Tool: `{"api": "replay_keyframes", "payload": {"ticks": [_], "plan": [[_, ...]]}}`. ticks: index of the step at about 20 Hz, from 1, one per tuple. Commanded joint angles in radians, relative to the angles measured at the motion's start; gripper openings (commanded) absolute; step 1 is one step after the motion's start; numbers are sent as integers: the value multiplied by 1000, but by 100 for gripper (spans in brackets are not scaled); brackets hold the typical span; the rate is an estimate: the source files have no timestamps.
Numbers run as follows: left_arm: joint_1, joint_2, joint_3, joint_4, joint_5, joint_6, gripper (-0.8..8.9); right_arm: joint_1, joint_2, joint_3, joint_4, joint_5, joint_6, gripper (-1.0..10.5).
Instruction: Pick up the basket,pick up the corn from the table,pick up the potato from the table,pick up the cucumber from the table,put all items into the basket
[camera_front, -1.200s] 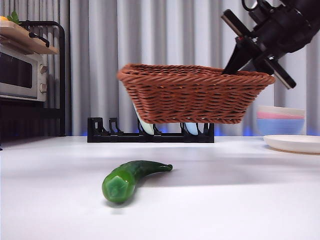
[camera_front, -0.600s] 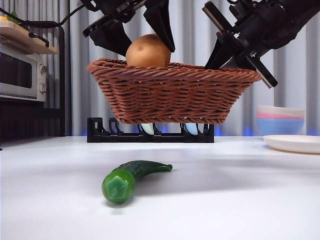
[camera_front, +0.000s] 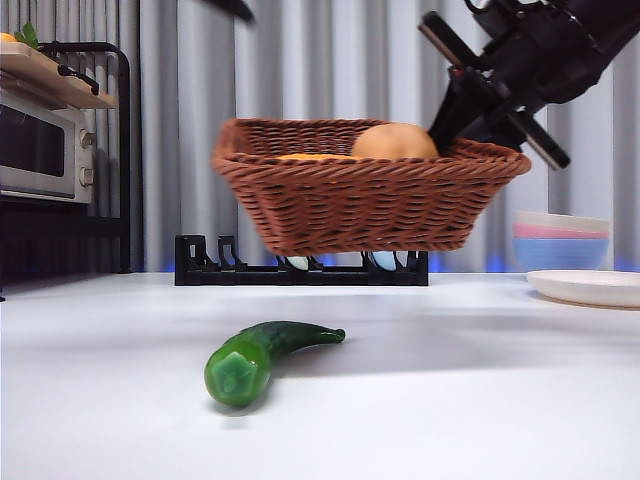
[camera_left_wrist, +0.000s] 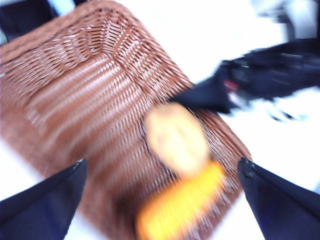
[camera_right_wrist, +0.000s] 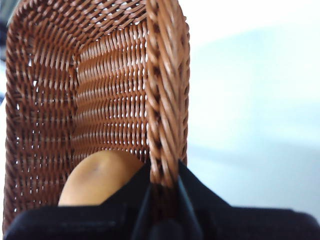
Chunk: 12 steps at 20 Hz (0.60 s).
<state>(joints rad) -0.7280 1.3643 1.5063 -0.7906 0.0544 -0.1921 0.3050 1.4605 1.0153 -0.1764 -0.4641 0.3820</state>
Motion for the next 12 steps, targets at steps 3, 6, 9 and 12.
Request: {"api": "replay_keyframes", "payload": {"ticks": [3, 6, 9, 12], "plan": [[-80, -98, -8, -220, -93, 22, 507, -66, -10, 34, 23, -10, 14, -11], [-167, -99, -49, -304, -232, -34, 507, -109, -10, 49, 22, -60, 14, -11], [-233, -98, -147, -266, -298, -104, 507, -139, -10, 59, 21, -74, 22, -11], [-259, -98, -246, -195, -291, -143, 507, -166, -10, 68, 18, -93, 22, -11]]}}
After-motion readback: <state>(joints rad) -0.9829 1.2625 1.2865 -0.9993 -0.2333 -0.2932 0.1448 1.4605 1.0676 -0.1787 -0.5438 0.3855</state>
